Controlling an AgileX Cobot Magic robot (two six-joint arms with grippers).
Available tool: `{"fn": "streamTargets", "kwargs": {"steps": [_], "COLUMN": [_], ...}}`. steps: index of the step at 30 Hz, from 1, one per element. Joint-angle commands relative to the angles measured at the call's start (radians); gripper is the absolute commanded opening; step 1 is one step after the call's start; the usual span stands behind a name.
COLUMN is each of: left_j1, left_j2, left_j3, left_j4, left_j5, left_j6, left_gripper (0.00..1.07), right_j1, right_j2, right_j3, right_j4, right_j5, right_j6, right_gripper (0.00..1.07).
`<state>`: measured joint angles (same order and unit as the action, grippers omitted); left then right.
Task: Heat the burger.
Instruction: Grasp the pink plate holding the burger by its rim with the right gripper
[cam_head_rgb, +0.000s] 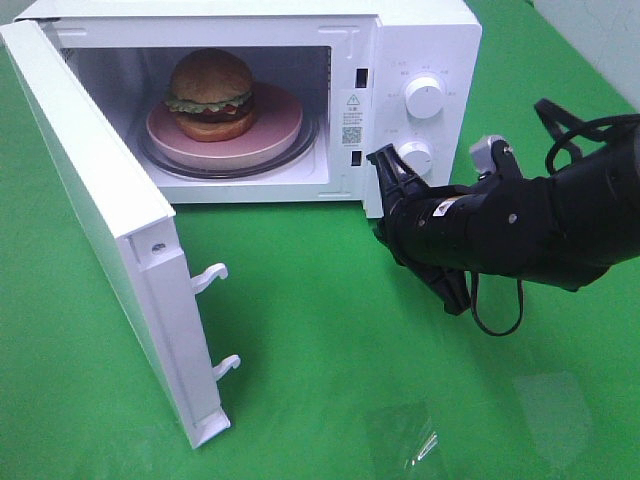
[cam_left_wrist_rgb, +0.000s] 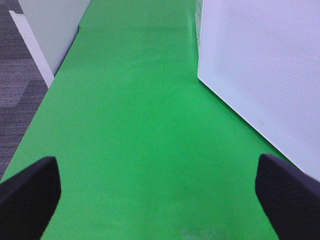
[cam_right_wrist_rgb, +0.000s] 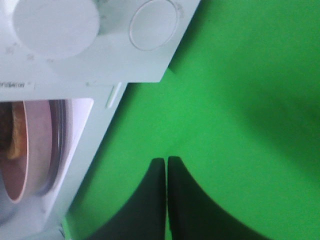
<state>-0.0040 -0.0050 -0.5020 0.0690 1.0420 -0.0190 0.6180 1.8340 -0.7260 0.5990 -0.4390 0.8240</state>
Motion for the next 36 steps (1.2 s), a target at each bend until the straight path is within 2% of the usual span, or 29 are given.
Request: {"fn": "streamTargets", "kwargs": {"steps": [1, 6, 8, 17, 24, 25, 30, 32, 34, 36], "left_j1": [0.001, 0.001, 0.001, 0.001, 0.001, 0.001, 0.001, 0.001, 0.001, 0.001], "left_j2": [-0.018, -0.018, -0.018, -0.018, -0.018, -0.018, -0.018, -0.018, -0.018, -0.018], "left_j3": [0.001, 0.001, 0.001, 0.001, 0.001, 0.001, 0.001, 0.001, 0.001, 0.001], "left_j4": [0.001, 0.001, 0.001, 0.001, 0.001, 0.001, 0.001, 0.001, 0.001, 0.001], "left_j5": [-0.003, -0.003, -0.003, -0.003, -0.003, -0.003, -0.003, -0.003, -0.003, -0.003], "left_j6": [0.001, 0.001, 0.001, 0.001, 0.001, 0.001, 0.001, 0.001, 0.001, 0.001], "left_gripper": [0.98, 0.98, 0.98, 0.98, 0.98, 0.98, 0.98, 0.98, 0.98, 0.98], "right_j1": [0.001, 0.001, 0.001, -0.002, -0.002, -0.002, -0.002, -0.002, -0.002, -0.002], "right_j2": [-0.058, -0.084, -0.112, -0.173, -0.213, -0.224, -0.227, -0.227, -0.227, -0.227], "right_j3": [0.003, 0.003, 0.002, 0.002, 0.002, 0.002, 0.002, 0.002, -0.001, -0.007], "right_j4": [-0.014, -0.014, -0.015, -0.015, -0.015, -0.015, -0.017, -0.05, -0.174, -0.211], "right_j5": [0.104, 0.154, 0.235, 0.398, 0.516, 0.567, 0.614, 0.639, 0.697, 0.717], "right_j6": [-0.21, -0.321, -0.452, -0.656, -0.934, -1.029, -1.118, -1.175, -1.264, -1.275], "right_gripper": [0.04, 0.05, 0.06, 0.08, 0.1, 0.11, 0.12, 0.12, 0.13, 0.13]}}
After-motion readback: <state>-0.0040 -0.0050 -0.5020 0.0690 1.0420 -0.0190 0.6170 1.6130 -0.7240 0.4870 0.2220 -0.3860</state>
